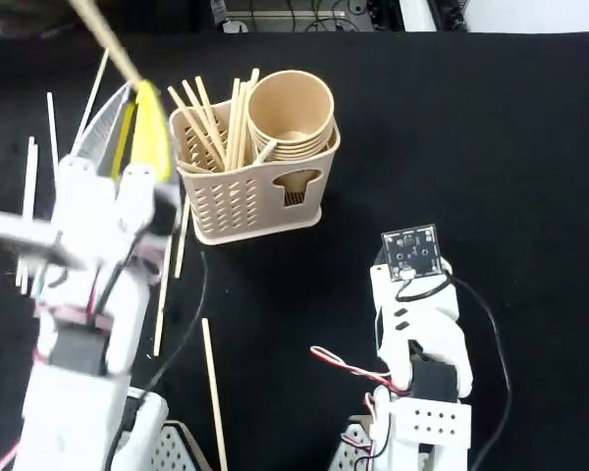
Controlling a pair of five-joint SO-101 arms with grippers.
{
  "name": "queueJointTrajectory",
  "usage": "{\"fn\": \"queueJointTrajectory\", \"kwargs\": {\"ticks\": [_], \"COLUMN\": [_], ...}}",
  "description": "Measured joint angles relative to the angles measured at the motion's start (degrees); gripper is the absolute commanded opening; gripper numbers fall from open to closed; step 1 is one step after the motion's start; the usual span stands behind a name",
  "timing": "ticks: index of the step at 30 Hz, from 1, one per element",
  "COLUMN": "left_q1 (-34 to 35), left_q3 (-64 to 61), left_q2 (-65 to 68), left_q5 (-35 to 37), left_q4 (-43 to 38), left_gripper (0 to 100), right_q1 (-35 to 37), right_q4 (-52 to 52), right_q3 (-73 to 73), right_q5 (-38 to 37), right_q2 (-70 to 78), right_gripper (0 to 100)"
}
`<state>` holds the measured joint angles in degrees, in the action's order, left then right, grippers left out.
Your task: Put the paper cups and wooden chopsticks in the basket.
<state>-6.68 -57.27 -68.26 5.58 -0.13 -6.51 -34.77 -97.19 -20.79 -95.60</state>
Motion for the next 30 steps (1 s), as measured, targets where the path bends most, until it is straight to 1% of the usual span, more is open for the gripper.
{"fn": "queueJointTrajectory", "kwargs": {"ticks": [2, 5, 8, 9, 12, 13, 17, 22, 26, 29, 30], "left_q1": [0.1, -0.3, -0.4, -0.4, -0.4, -0.4, -0.3, 3.2, 11.1, 19.7, 22.6], "left_q3": [2.8, 4.3, 4.4, 4.4, 4.4, 4.4, 5.8, 15.5, 26.0, 32.8, 34.3], "left_q2": [7.6, 19.5, 26.8, 27.8, 27.9, 27.9, 27.0, 22.1, 21.5, 25.1, 27.1], "left_q5": [0.0, -0.1, -0.1, -0.1, -0.2, -0.2, 0.6, 1.7, 1.7, 1.2, -0.4], "left_q4": [-0.6, -4.6, -6.5, -6.5, -4.4, -2.4, 9.2, 27.9, 41.8, 50.4, 52.2], "left_gripper": [3, 3, 3, 6, 18, 20, 22, 22, 22, 22, 22], "right_q1": [0.0, 0.0, 0.0, 0.0, 0.0, 0.0, 0.0, 0.0, 0.0, 0.0, 0.0], "right_q4": [0.0, 0.0, 0.0, 0.0, 0.0, 0.0, 0.0, 0.0, 0.0, 0.0, 0.0], "right_q3": [0.0, 0.0, 0.0, 0.0, 0.0, 0.0, 0.0, 0.0, 0.0, 0.0, 0.0], "right_q5": [0.0, 0.0, 0.0, 0.0, 0.0, 0.0, 0.0, 0.0, 0.0, 0.0, 0.0], "right_q2": [0.0, 0.0, 0.0, 0.0, 0.0, 0.0, 0.0, 0.0, 0.0, 0.0, 0.0], "right_gripper": [1.3, 1.3, 1.3, 1.3, 1.3, 1.3, 1.3, 1.3, 1.3, 1.3, 1.3]}}
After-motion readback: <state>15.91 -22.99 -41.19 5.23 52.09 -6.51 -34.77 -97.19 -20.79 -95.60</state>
